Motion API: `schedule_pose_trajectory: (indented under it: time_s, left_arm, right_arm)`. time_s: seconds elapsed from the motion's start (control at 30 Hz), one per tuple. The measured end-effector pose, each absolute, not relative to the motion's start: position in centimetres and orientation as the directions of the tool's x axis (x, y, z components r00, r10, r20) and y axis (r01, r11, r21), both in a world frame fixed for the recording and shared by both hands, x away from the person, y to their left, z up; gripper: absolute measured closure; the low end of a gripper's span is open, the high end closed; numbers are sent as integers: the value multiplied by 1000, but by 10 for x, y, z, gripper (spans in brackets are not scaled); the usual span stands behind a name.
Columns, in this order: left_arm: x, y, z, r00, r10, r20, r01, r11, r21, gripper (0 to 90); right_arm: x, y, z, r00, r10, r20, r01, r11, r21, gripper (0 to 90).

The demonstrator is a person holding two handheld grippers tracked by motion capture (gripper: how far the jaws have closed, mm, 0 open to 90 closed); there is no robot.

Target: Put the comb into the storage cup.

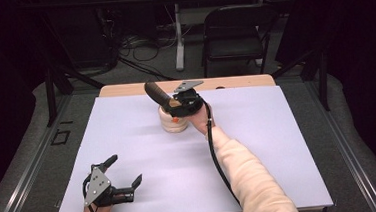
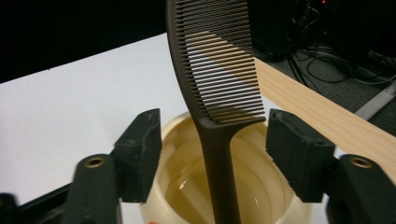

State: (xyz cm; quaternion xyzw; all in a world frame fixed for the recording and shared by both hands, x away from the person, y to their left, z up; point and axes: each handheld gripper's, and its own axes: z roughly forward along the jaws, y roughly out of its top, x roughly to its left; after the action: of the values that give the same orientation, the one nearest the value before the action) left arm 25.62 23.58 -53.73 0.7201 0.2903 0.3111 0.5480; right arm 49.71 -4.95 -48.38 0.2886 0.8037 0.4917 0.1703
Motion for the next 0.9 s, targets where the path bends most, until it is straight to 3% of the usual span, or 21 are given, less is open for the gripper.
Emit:
schedule_pose_trajectory:
  time_s: [0.23,0.9]
  left_arm:
    - [256,235,-537,637,759,132,78,-234,969,0]
    - [257,235,-538,634,761,135,82,-240,967,0]
  right_arm:
    - [491,-58,-476,-799,601,21,313,386,868,188]
    - [474,-74,-470,-837,546,33,330,456,827,36]
